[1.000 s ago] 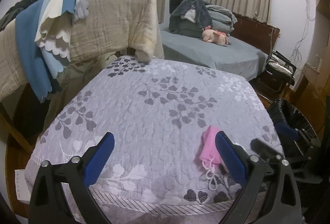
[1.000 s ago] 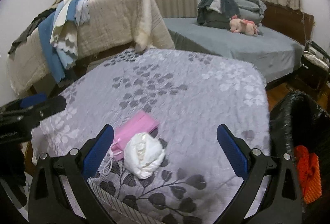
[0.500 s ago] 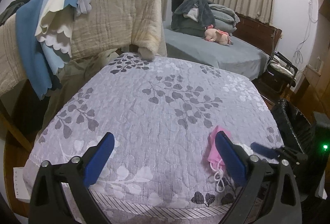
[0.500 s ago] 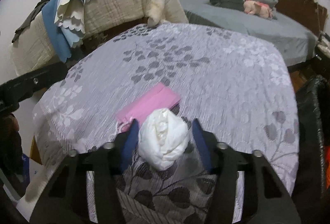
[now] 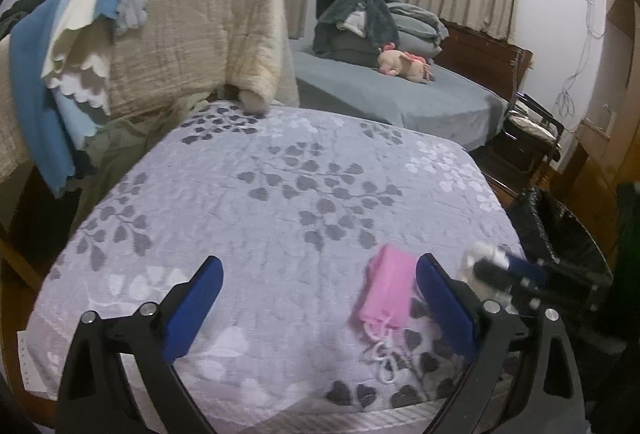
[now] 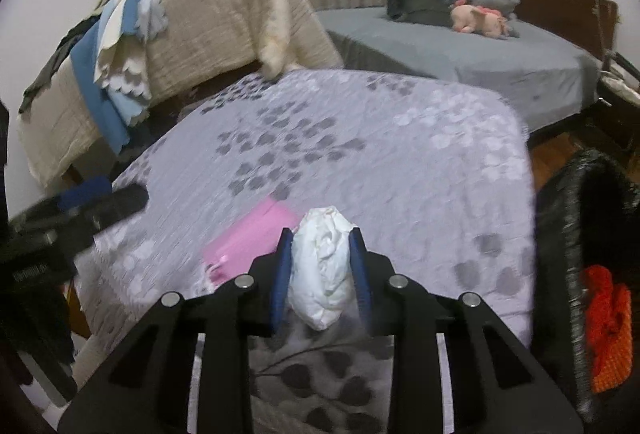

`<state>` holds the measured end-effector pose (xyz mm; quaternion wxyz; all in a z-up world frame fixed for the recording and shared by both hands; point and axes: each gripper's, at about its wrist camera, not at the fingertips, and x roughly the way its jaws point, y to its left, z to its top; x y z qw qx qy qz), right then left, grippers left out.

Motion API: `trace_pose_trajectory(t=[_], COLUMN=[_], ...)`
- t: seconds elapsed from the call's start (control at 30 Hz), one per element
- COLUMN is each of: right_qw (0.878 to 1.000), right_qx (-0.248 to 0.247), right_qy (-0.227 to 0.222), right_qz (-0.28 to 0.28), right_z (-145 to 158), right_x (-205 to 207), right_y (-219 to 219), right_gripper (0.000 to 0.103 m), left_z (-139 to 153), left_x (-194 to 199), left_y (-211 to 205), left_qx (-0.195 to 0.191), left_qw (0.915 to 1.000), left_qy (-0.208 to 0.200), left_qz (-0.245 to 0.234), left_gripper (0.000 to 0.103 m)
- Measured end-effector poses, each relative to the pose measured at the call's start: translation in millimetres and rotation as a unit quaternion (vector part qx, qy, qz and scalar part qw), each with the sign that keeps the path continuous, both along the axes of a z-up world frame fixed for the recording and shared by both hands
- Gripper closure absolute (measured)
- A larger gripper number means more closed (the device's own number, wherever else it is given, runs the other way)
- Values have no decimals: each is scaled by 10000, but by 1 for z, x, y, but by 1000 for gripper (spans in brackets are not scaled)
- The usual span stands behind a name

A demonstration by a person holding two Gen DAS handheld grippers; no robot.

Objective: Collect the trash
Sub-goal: 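Grasp the white tissue with the right gripper while the left grasps the pink mask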

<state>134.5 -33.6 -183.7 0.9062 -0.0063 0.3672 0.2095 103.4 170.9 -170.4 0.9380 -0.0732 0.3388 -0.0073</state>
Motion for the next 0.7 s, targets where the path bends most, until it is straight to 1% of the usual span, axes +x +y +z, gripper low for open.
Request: trace_pose_trajectory(t=[0.17,0.33,0.47,0.53,0.63,0.7], right_qw=[9997,9994,9993,9993,9994,9994], right_qx=[-43,-94,-92,-96,-74,-72], right_qy=[-37,-48,-41,-44,-20,-6], right_qz=[-240,-339,-350,-347,-352,-347], right_z=[3,2,2,2,2,2], right_x=[10,15,17,17,18,19], right_y=[-24,-40,-45,-45,-46,-48], right_gripper=[76,75,75,75,75,75], left_z=[-11,-24,-35,-41,-49,-54], left_x=[11,19,27,31,35,38], left_y=[-20,-31,-40,-43,-47,-48], left_qx=[-12,-77,-107,-136,-175,-222], left_qw=[9998,9994,9989,9984,9974,9965], left_qy=[120,257,408,493,640,739], left_qz=[-180,-195,-217,-246,-289,-327], left_gripper=[13,15,23,27,39,55])
